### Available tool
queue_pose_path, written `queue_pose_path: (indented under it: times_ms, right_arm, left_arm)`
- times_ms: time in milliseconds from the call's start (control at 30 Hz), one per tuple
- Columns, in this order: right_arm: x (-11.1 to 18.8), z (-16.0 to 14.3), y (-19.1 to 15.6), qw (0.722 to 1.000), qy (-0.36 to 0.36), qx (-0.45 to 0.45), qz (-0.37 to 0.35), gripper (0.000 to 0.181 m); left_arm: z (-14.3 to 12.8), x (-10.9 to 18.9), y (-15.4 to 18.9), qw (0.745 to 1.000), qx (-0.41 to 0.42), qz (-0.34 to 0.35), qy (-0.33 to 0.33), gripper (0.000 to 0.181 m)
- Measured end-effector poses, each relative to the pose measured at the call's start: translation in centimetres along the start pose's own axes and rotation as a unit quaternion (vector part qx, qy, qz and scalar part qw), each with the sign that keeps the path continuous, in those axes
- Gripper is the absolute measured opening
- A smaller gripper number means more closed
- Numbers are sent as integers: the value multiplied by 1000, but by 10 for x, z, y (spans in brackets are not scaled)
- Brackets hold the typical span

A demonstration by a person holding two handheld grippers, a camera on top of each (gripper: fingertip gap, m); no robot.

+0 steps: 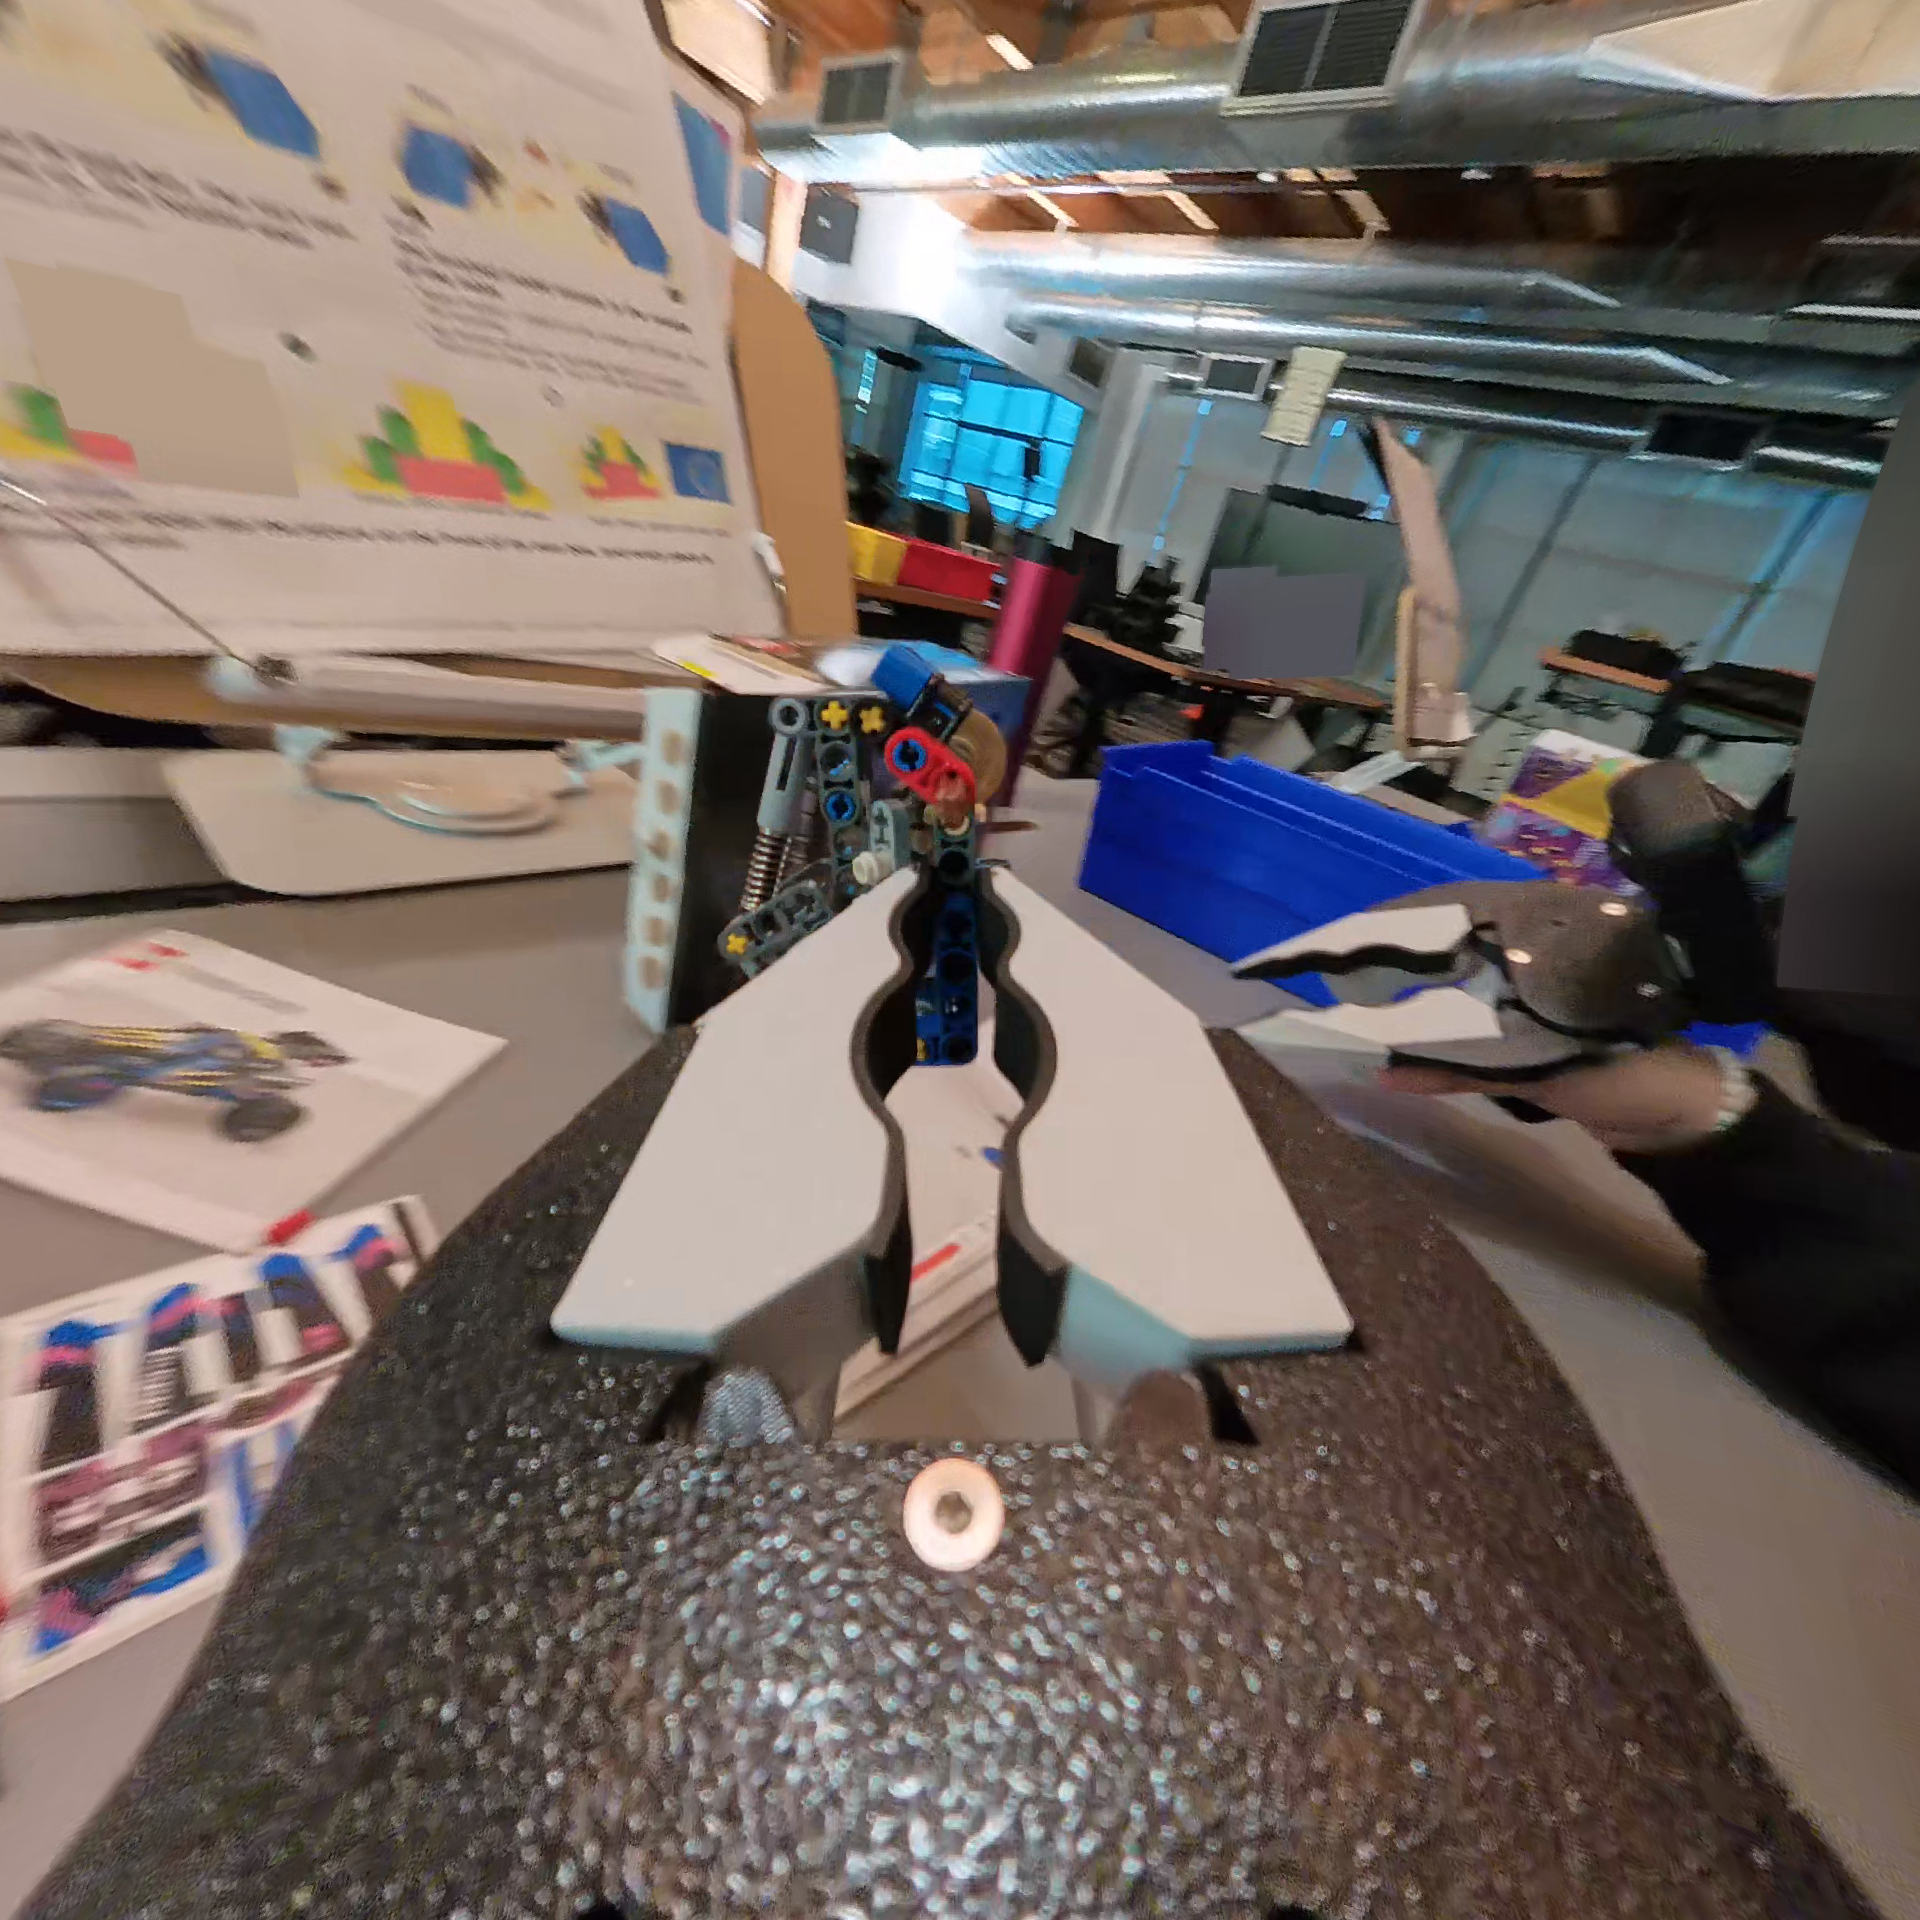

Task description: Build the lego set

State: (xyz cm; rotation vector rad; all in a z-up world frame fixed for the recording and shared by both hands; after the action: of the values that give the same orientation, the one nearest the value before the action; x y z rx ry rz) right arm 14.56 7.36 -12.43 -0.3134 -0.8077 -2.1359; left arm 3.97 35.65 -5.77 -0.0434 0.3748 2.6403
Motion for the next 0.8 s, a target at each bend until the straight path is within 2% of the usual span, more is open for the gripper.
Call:
queue_pose_path:
  times_ms: [67,200,367,600,800]
  right_arm:
    - [-4,-6,-5,999,-23,22,6,28]
    - [-6,-3,-12,999,-17,21,25,25]
    - [-8,-3,-16,999,-12,3,38,21]
    - [-9,-3,-19,999,-13,8,36,18]
    - [-9,-3,-20,999,-13,12,37,18]
  left_arm:
    - [7,7,-7,999,-31,30,10,4]
    - [19,19,-16,995,-53,61,50,4]
    - [19,24,-25,993,-54,96,47,4]
    - [13,18,-21,995,-61,77,22,4]
    - [9,11,-11,993,-101,61,-7,4]
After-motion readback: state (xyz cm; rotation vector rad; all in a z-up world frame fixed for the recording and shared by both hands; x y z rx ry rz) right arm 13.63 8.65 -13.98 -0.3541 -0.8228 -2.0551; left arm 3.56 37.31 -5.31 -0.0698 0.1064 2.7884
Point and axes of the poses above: each gripper's, where its closed fingertips meet, x back along the fingers, z out of its top, y = z × x across the jaws, the point moved 6 cm from there along x, back along the fingers, and after that the axes turned 1 degree about -z, right-handed, at the moved point
